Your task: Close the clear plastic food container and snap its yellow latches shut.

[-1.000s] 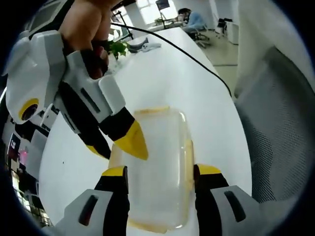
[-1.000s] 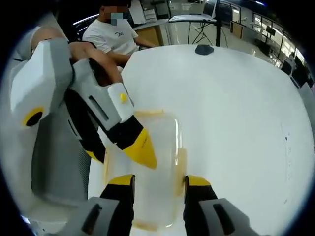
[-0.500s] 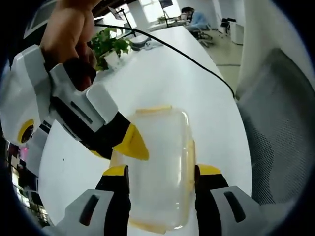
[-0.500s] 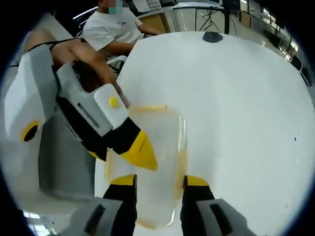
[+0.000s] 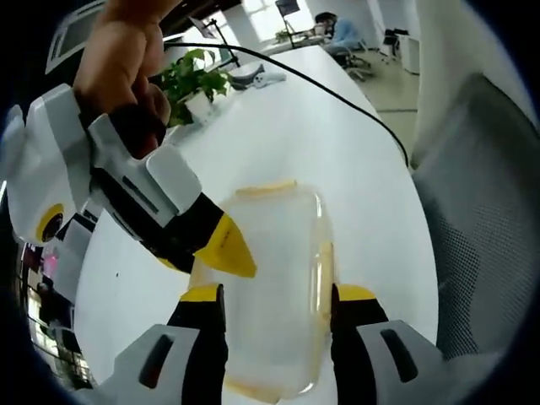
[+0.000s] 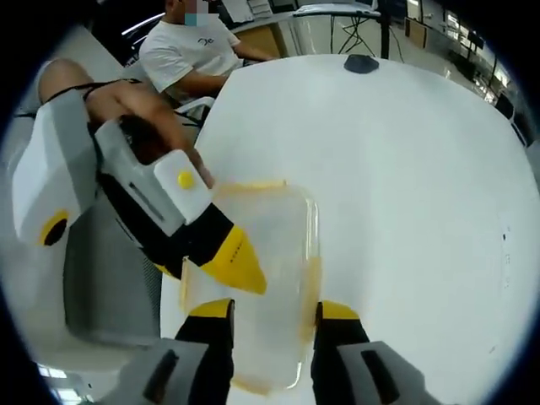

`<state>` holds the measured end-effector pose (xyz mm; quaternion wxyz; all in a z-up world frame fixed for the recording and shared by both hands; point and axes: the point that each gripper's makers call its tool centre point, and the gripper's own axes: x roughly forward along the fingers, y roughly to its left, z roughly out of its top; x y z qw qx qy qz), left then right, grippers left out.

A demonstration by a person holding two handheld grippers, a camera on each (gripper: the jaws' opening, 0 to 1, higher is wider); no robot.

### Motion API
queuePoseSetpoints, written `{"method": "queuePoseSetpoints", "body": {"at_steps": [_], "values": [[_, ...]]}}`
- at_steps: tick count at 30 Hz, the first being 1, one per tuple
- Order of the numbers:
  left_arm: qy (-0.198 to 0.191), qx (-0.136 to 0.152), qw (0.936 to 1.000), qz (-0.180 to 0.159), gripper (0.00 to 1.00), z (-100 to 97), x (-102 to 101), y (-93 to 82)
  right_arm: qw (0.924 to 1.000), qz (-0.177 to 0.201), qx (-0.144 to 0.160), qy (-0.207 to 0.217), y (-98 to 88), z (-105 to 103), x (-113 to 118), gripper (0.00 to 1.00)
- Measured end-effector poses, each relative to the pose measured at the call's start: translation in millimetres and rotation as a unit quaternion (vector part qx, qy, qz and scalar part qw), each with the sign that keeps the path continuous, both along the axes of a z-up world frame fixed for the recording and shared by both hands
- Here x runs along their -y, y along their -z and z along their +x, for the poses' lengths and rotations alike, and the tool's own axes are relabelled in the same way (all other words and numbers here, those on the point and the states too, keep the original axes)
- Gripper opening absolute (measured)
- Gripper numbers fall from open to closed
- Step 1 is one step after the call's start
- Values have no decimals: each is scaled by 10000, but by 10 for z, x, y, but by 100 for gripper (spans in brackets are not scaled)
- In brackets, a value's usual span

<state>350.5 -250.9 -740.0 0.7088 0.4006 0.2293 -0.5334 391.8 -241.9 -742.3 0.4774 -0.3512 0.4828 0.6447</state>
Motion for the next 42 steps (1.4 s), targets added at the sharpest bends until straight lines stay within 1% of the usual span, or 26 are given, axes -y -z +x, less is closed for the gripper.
{"method": "queuePoseSetpoints", "body": {"at_steps": [5,7,9,11,12,14,18,19,20,21,23,24,25,26,27,28,29,30,31,32,34,35,37,38,40,42], "values": [[112,-3,9999,14,47,5,6,-2,10000,80,-37,44,-7,-5,11,34],[159,6,9999,-33,48,10,9,-5,9996,260,76,-98,-22,-4,-9,35],[171,-1,9998,-137,49,20,2,-13,9992,348,139,-103,-34,-9,-9,36],[161,-37,9996,-235,49,17,5,-22,9977,587,288,-154,-53,-14,-30,36],[194,0,9995,-234,49,9,10,-23,9970,667,363,-174,-61,-17,-23,36],[155,-35,9994,-320,49,21,16,-34,9964,722,408,-158,-71,-24,-12,36],[174,-47,9994,-294,49,12,23,-38,9953,822,500,-94,-84,-13,-21,35],[208,14,9995,-218,50,16,24,-36,9939,903,599,-192,-97,-8,-33,35],[83,79,9998,-136,52,30,4,-27,9906,1055,770,-418,-109,5,-46,35],[110,86,9997,-208,54,22,18,-39,9912,1023,756,-374,-117,-25,-2,35],[108,41,9996,-240,58,20,10,-60,9920,1056,655,-204,-158,-46,39,39],[106,3,9995,-294,59,15,12,-87,9914,1099,687,-189,-177,-48,59,40],[29,-216,9987,-465,59,-1,27,-123,9905,1128,757,-191,-212,-43,102,40],[-7,-321,9980,-550,59,-5,30,-149,9901,1167,766,-138,-236,-45,120,40],[-41,-362,9971,-661,60,19,33,-192,9895,1258,708,-4,-280,-76,140,43],[-57,-437,9969,-650,63,37,1,-222,9884,1390,614,59,-317,-126,134,47],[-111,-576,9963,-627,69,43,-26,-223,9868,1528,537,67,-355,-181,132,53],[-92,-590,9964,-599,73,85,-64,-250,9863,1546,549,143,-365,-205,178,57],[-52,-626,9963,-591,74,99,-91,-265,9867,1502,600,183,-353,-208,213,60],[-33,-750,9959,-507,73,113,-150,-270,9866,1486,649,183,-341,-220,246,61],[-5,-844,9952,-495,75,152,-198,-285,9861,1479,725,198,-306,-261,301,63],[-11,-908,9948,-461,77,171,-230,-283,9860,1465,769,225,-289,-269,317,68],[35,-1003,9934,-555,77,212,-264,-316,9844,1484,889,310,-258,-280,350,77],[64,-1030,9932,-531,77,223,-303,-309,9835,1497,960,320,-247,-288,375,79],[103,-1067,9931,-484,79,232,-346,-271,9828,1506,998,374,-236,-302,407,79],[-1,-1141,9929,-340,80,270,-420,-188,9820,1484,1058,493,-199,-298,432,84]]}}
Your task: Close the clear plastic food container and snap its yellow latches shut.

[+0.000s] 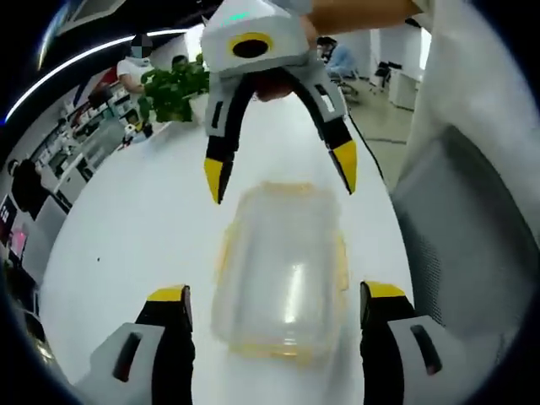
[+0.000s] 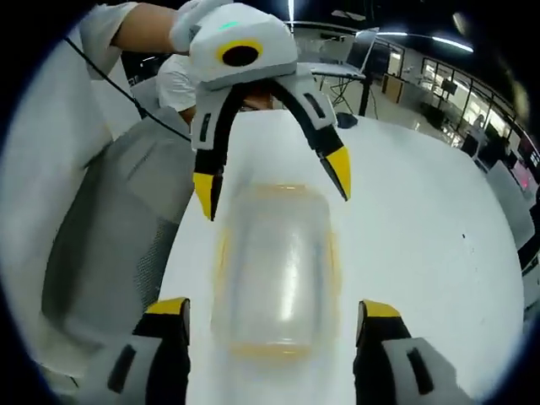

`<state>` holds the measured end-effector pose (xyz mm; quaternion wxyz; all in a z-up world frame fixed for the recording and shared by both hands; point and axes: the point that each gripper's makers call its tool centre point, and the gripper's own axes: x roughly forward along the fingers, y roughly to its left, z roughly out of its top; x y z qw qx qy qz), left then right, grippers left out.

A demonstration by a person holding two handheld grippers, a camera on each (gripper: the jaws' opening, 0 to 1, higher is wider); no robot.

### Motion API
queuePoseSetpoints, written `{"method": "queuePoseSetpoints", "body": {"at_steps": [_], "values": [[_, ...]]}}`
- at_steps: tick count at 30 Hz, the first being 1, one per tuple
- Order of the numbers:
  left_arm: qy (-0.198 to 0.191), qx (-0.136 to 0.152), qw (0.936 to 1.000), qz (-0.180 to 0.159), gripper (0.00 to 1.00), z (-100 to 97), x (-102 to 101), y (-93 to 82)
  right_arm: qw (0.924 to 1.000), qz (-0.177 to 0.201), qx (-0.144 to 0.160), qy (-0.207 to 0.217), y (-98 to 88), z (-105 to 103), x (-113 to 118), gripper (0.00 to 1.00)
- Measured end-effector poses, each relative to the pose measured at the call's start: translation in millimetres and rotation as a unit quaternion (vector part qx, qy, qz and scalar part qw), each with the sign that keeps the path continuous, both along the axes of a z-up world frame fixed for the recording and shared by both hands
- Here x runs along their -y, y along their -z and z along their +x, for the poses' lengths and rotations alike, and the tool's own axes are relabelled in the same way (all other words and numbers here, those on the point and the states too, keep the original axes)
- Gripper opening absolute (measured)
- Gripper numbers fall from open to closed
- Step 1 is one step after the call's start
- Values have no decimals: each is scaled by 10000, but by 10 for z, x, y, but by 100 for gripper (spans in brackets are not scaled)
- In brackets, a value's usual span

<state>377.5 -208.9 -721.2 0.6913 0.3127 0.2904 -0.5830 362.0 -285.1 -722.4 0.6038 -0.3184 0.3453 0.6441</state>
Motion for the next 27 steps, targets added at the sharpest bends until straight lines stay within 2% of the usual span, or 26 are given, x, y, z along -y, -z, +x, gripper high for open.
{"method": "queuePoseSetpoints", "body": {"at_steps": [2,4,5,9,13,15,16,21,27], "values": [[13,-58,10000,37,81,3,-18,60,9998,31,98,150,37,34,-5,89],[58,-194,9997,125,85,-22,-30,137,9995,126,96,272,62,27,-52,90],[71,-234,9993,265,88,-24,-56,201,9994,121,156,284,99,24,-71,91],[150,-262,9991,306,90,-33,-42,271,9994,0,251,230,224,-1,-92,92],[205,-208,9987,416,81,-13,-52,349,9990,-10,343,274,257,34,-95,80],[285,-200,9984,438,80,-49,-36,378,9987,-107,396,297,295,63,-76,74],[287,-146,9985,437,80,-37,-33,383,9988,-81,286,392,295,44,-85,73],[289,-159,9987,398,80,-29,-39,372,9989,15,333,340,274,36,-83,72],[349,-141,9985,392,80,-29,-44,374,9988,-95,344,340,284,30,-101,72]]}}
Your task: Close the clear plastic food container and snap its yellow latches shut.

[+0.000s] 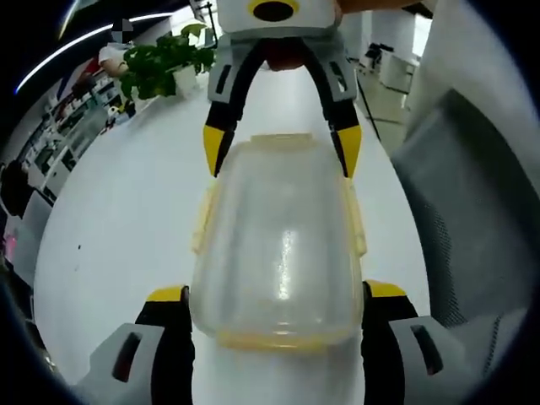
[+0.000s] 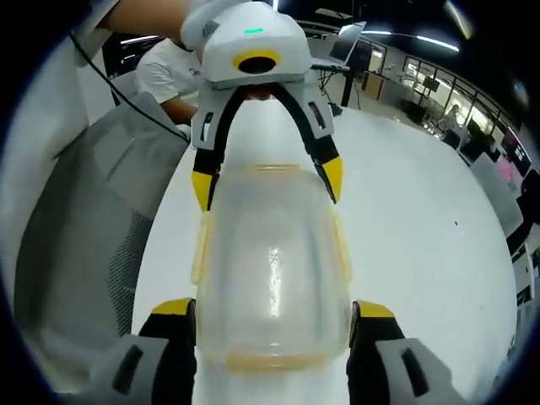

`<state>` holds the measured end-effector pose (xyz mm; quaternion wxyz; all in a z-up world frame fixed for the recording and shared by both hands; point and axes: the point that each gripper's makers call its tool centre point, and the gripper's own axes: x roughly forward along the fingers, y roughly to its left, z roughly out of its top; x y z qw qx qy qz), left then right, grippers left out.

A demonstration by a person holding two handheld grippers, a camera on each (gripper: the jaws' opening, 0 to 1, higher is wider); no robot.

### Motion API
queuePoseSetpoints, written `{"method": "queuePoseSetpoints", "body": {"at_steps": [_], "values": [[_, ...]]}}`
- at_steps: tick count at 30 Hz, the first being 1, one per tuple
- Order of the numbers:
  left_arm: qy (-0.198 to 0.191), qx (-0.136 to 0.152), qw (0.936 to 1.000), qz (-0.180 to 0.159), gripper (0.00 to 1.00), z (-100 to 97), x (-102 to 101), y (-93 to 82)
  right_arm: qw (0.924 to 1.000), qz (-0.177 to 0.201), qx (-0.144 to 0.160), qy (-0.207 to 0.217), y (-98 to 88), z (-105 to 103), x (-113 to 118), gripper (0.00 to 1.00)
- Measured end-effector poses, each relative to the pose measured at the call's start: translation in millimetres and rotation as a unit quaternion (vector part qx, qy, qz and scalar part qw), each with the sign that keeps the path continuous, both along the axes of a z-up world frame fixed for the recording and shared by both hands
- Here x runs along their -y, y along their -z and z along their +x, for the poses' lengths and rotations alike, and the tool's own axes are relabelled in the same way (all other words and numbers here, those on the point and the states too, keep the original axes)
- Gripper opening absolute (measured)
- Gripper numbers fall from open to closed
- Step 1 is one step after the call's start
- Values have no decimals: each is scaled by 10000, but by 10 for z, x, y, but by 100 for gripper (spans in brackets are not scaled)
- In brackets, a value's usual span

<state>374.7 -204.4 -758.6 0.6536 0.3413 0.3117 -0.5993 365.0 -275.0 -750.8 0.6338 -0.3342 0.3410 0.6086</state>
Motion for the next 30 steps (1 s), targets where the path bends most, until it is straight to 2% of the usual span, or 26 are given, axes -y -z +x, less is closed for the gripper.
{"method": "queuePoseSetpoints", "body": {"at_steps": [5,10,23,30], "values": [[-10,6,10000,-52,80,-3,-58,-5,10000,-51,-7,-11,4,-1,-56,72],[-9,10,10000,-98,80,-25,-229,-2,9999,-110,-19,-33,5,-31,-222,72],[20,5,10000,24,80,-30,-968,5,10000,-22,0,12,6,-40,-962,72],[8,9,10000,48,80,85,-996,6,10000,-73,-6,-27,6,81,-985,72]]}}
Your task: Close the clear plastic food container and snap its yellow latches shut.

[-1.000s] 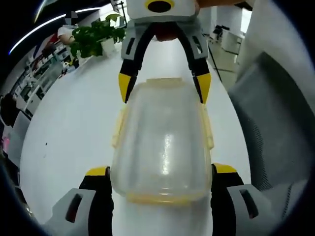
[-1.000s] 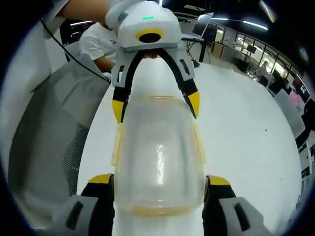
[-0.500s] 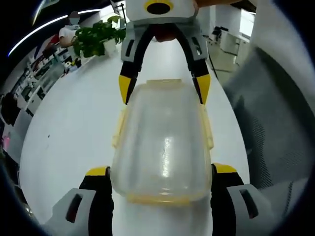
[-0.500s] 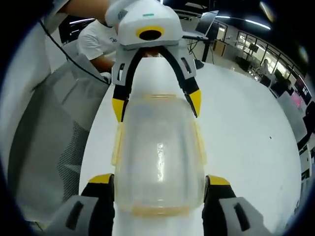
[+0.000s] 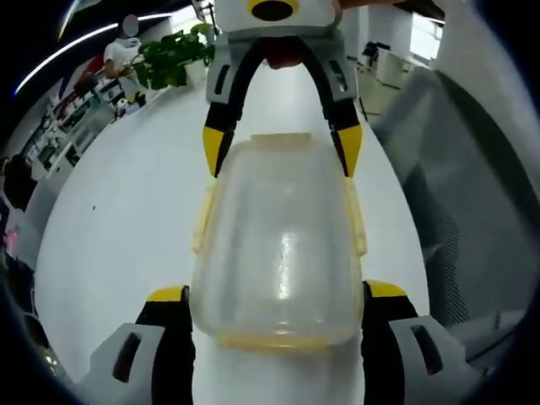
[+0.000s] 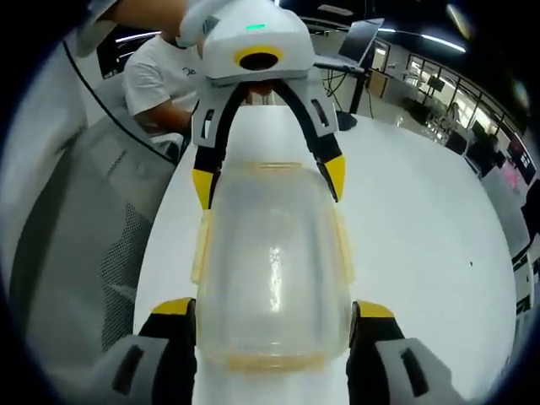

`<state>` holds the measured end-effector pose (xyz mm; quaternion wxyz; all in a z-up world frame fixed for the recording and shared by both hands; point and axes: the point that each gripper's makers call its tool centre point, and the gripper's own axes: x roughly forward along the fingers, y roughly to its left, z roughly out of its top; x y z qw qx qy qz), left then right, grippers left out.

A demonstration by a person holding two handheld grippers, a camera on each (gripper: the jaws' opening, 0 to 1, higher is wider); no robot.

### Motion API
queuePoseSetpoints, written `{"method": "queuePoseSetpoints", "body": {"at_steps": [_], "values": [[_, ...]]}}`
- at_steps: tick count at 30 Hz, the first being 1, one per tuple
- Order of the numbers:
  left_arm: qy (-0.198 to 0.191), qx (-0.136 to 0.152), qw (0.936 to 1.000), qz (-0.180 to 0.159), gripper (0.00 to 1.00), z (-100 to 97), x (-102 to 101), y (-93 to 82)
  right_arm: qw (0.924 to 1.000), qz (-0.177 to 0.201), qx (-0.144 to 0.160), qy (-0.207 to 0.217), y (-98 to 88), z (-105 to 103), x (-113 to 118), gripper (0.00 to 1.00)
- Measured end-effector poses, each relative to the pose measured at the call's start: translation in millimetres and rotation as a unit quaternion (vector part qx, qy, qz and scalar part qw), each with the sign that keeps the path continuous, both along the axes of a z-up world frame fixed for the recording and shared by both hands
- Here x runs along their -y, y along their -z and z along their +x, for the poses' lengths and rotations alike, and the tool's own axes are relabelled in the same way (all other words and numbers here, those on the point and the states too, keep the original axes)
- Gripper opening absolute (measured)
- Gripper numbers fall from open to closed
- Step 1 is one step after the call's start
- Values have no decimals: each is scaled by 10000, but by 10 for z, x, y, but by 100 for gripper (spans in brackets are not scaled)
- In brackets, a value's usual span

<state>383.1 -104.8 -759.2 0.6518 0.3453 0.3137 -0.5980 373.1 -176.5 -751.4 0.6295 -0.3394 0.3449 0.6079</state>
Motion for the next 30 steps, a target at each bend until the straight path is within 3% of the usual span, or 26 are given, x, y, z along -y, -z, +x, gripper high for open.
{"method": "queuePoseSetpoints", "body": {"at_steps": [5,16,24,30], "values": [[75,-10,9998,171,79,241,-10,8,10000,-57,-5,78,0,227,-10,72],[36,5,9999,157,79,770,17,5,10000,-76,-4,46,-2,760,27,72],[39,11,9999,164,79,1195,46,1,9999,112,11,92,-14,1178,54,72],[-66,6,9999,138,79,1378,71,-4,10000,44,-4,-5,-17,1390,72,72]]}}
